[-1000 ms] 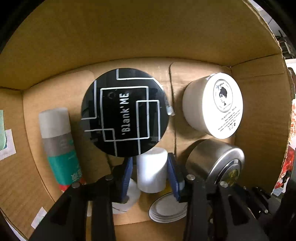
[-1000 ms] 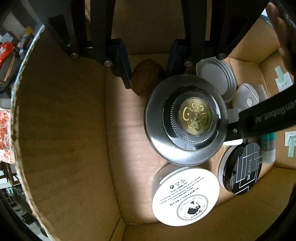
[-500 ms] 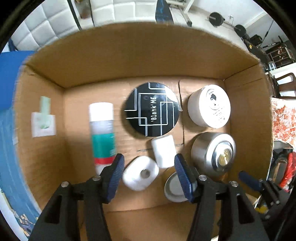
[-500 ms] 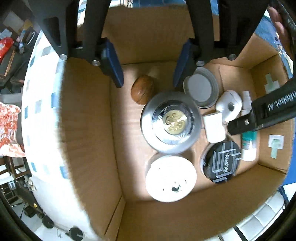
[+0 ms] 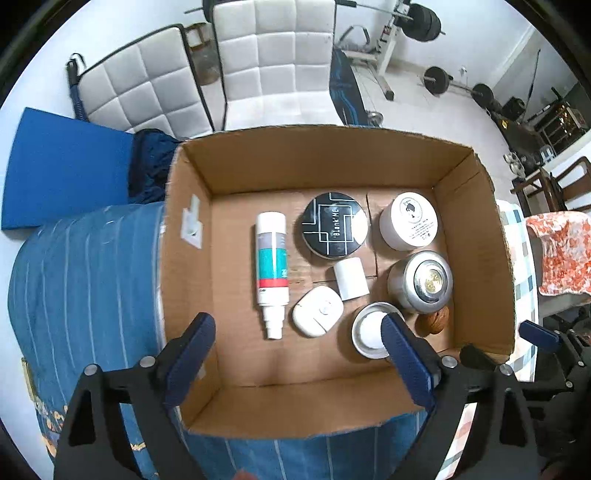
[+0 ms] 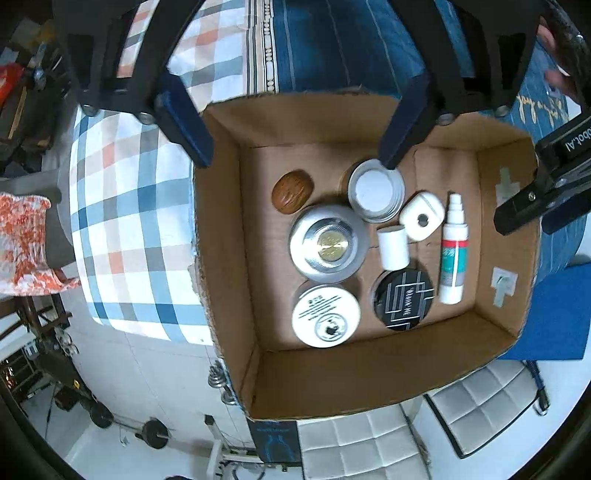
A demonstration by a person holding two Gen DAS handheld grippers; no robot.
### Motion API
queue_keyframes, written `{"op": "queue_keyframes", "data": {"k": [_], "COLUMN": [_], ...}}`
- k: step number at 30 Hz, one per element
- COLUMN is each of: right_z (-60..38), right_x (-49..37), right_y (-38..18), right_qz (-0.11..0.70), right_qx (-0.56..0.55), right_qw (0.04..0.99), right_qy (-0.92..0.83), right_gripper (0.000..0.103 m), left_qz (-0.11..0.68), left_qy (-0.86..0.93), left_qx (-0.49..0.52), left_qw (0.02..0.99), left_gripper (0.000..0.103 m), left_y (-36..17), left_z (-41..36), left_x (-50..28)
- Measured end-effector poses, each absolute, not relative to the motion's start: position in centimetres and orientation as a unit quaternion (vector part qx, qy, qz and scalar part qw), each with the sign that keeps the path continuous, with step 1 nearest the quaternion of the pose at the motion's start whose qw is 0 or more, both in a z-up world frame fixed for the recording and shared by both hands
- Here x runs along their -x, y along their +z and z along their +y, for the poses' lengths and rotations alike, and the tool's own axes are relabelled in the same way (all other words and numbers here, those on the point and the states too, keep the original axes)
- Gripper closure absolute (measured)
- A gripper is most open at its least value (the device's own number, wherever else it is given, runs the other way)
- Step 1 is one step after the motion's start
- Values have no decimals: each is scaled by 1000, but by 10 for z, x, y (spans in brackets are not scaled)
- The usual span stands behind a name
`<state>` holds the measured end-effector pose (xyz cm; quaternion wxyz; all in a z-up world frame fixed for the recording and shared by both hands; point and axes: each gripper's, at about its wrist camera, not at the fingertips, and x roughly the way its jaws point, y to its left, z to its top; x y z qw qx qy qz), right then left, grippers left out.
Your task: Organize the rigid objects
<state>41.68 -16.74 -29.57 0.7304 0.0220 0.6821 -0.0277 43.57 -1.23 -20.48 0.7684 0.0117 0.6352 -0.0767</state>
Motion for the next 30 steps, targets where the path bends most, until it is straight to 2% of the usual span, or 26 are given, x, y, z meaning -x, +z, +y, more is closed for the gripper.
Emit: {"op": "queue_keyframes", "data": {"k": [1,13,24,30], "right_z": [-166,-154,-161,-162], "right_x": [-417,-396,-307,-248], "right_y": [-297,-263,-158,-95], "right_qz": [681,650,578,539], "right_qx": [-16,-9,-30,-43], "right_qw": [732,760,816,841], "right_qy": [-28,-16,-5,5], "right_gripper": [0,0,0,0], "left_qz": [631,606,526,507], "left_qy": [-73,-51,-60,-68], "left_qx": [-11,13,14,9], "left_qw": [772,794,849,859], "left_gripper": [11,11,11,11], "left_y": [-200,-192,-90,-45], "left_z": [-9,-3,-2,-2], "left_x": [-431,-408,-317,-272]}}
